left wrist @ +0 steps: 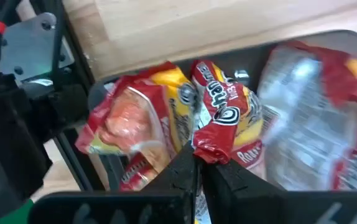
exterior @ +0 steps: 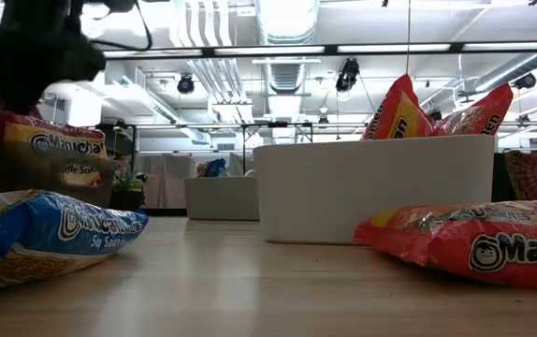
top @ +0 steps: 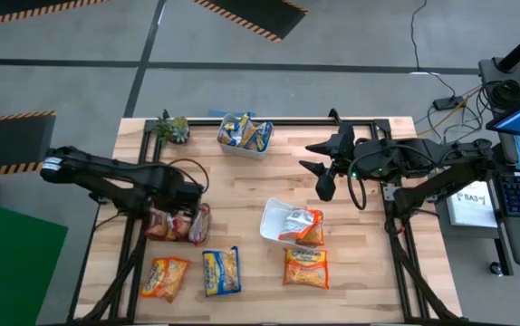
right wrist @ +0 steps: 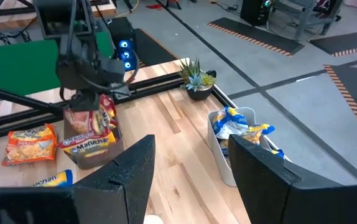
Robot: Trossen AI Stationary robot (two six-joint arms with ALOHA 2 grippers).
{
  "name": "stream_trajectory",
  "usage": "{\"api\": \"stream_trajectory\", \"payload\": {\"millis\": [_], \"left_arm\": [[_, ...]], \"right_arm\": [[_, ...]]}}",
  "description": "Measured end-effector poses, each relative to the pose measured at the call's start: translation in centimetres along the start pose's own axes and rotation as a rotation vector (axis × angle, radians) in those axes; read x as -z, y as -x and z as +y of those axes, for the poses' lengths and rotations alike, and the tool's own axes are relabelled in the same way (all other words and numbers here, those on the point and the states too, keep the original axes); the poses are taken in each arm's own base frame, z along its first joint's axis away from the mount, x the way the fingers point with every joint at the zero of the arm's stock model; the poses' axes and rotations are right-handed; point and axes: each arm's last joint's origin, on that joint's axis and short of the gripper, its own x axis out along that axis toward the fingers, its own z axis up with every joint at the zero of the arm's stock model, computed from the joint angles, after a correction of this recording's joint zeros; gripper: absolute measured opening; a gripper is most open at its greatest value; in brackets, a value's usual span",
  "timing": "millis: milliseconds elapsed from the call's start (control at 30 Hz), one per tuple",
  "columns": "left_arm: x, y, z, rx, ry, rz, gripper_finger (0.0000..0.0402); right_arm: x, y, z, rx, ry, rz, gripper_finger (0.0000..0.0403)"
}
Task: Sort Maruchan noodles
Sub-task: Adjust the red noodle pack in the black bin
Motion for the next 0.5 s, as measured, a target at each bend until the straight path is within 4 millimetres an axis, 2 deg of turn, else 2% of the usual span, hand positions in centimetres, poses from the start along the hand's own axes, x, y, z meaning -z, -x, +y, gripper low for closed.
{"api": "stream_trajectory", "payload": {"millis": [167,267,367,500], "left_arm": [[-0.1,-3.4,0.0,-0.033,0.007,0.008,0.0006],[0.0,-5.0,-0.8,0.006,0.001,0.07,0.002],[0.0,-4.8,-1.1,0.005,-0.01,0.078,0.0038],[-0.1,-3.0,-1.2,-0.001,-0.027,0.012,0.0072]], "right_arm": [[0.0,0.0,0.0,0.0,0.01,0.0,0.0192],[0.0,0.0,0.0,0.0,0.01,0.0,0.0192],[0.0,0.0,0.0,0.0,0.009,0.0,0.0192],[0.0,0.0,0.0,0.0,0.001,0.0,0.0192]]}}
